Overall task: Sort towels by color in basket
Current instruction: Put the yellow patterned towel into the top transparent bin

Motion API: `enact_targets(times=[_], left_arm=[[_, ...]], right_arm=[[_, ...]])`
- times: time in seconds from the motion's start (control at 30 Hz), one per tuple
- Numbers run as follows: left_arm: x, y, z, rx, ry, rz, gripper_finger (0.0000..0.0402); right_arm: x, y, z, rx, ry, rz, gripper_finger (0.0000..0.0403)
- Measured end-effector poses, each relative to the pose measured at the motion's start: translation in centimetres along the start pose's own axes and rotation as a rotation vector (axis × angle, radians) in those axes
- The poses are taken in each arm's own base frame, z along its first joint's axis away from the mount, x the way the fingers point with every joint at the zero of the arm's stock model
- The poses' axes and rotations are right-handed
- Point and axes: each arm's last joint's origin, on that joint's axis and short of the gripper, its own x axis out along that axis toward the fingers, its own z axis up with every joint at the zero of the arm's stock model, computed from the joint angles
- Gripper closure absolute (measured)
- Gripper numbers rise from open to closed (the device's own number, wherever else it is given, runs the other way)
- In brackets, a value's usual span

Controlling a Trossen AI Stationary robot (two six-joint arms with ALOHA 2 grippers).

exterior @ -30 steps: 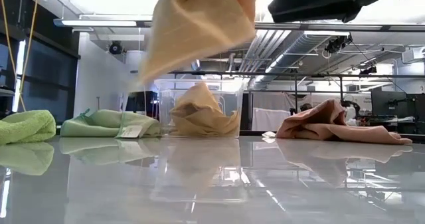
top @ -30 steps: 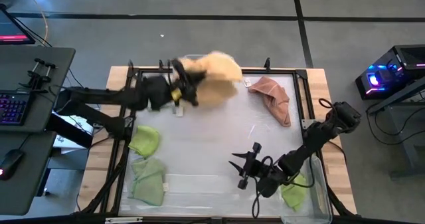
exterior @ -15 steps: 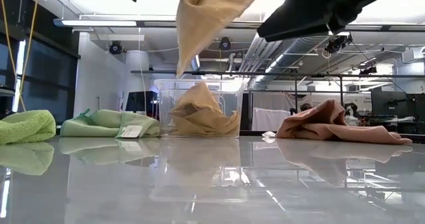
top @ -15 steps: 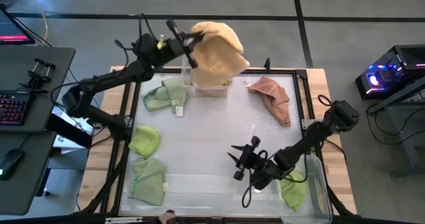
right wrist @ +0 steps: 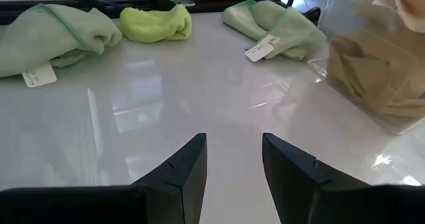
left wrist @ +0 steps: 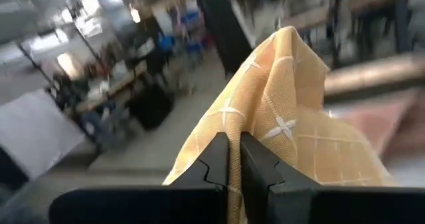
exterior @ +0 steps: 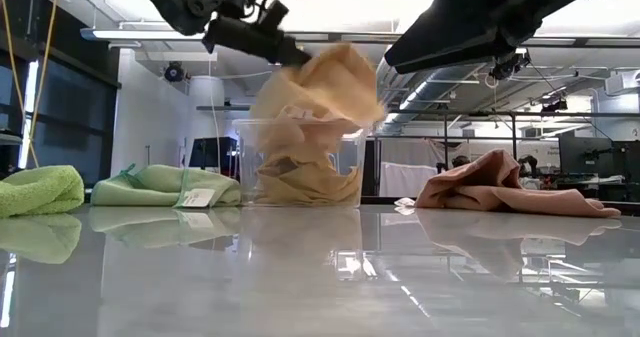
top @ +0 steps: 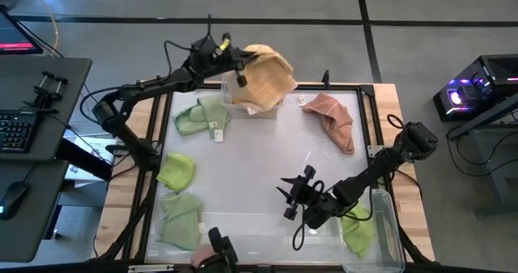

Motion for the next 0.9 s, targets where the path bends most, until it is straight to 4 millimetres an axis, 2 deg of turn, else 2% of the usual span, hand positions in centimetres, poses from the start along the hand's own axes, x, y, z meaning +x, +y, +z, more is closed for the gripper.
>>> enact_targets(times=[0.13, 0.37, 0.53, 0.63, 0.73, 0.9], left_arm=[[-0.3, -0.3, -0.9, 0.036, 0.143, 0.008, 0.0394], [-1.0, -1.5, -3.3, 0.041, 0.416, -0.094, 0.0393], [-1.2, -2.1, -3.6, 0.03, 0.473, -0.136, 0.0357], [-1.4, -2.6, -2.9, -0.001, 0.456, -0.145, 0.0318], [-1.5, -3.1, -1.2, -0.058, 0.426, -0.176, 0.0288], [-1.5, -4.1, 2.3, -0.034, 0.476, -0.226, 0.0276]], right_arm=[[0.0, 0.0, 0.0, 0.0, 0.001, 0.0, 0.0263], [0.0, 0.0, 0.0, 0.0, 0.0, 0.001, 0.0263], [0.2, -0.2, 0.1, 0.001, 0.001, -0.008, 0.0263], [0.5, -0.4, 0.2, -0.007, 0.004, -0.018, 0.0263], [0.8, -0.6, 0.2, -0.004, 0.006, -0.028, 0.0263], [1.0, -0.7, 0.3, -0.002, 0.008, -0.035, 0.0263]])
